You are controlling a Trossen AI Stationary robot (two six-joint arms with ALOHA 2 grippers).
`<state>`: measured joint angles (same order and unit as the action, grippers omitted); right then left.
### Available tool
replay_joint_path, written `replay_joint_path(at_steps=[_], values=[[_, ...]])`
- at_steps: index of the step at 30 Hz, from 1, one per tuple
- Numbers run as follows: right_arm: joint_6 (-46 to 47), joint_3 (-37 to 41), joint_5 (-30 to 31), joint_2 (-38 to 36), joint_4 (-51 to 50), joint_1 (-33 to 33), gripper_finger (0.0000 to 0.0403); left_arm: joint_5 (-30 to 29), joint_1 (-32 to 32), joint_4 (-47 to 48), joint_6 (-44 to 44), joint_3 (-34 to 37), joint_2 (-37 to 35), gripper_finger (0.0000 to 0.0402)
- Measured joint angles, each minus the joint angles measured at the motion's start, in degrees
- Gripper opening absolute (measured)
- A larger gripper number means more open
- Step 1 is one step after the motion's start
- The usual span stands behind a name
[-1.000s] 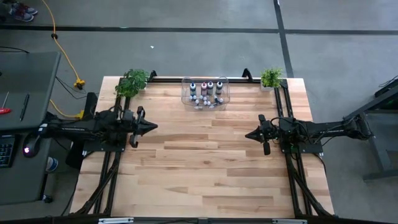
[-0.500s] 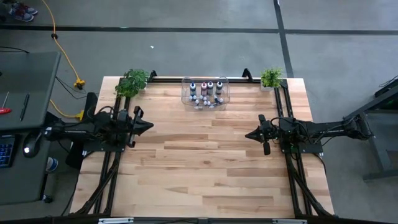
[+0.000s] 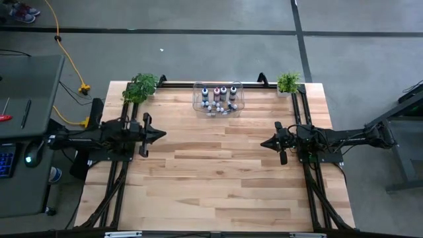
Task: Pick & Place food coloring
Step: Return to Home Position
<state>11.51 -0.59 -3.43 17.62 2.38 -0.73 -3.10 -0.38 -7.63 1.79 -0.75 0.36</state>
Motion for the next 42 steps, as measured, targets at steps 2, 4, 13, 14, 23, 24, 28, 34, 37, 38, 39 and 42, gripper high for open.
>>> replay_joint_path(at_steps=[2,4,13,14,23,24,28,34,37,38,39,42], values=[[0.00,-0.01,0.01,-0.02,-0.01,0.02,0.0000,0.03,0.00,1.42,0.04,0.02,0.00,0.0000],[0.00,0.01,0.01,-0.02,-0.01,0.00,0.0000,0.05,0.00,2.34,0.00,0.02,0.00,0.0000],[0.00,0.01,0.01,0.00,-0.01,0.01,0.0000,0.19,-0.02,6.36,0.00,0.07,0.00,0.0000],[0.00,0.01,0.00,0.00,-0.01,0.00,0.0000,0.75,0.00,6.47,0.00,0.07,0.00,0.0000],[0.00,0.01,-0.02,0.01,-0.01,-0.01,0.0000,3.63,-0.02,6.79,0.00,0.07,0.00,0.0000],[0.00,-0.01,-0.01,-0.02,-0.01,0.01,0.0000,3.63,-0.02,6.79,0.00,0.07,0.00,0.0000],[0.01,0.01,0.00,0.00,-0.01,0.00,0.0000,3.63,-0.02,6.79,0.00,0.07,0.00,0.0000],[0.01,0.01,-0.01,-0.01,-0.01,0.02,0.0000,3.61,-0.02,6.82,0.00,0.07,0.00,0.0000],[0.00,0.01,0.01,0.01,-0.01,-0.01,0.0000,3.61,-0.02,6.84,0.00,0.07,0.00,0.0000],[0.00,0.01,-0.01,0.01,-0.01,0.01,0.0000,3.61,-0.02,6.84,0.00,0.07,0.00,0.0000],[0.00,0.01,0.01,0.01,-0.01,0.02,0.0000,3.61,-0.02,6.84,0.00,0.07,0.00,0.0000],[0.00,0.01,-0.01,-0.02,-0.01,-0.01,0.0000,3.61,-0.02,6.86,0.00,0.07,0.00,0.0000]])
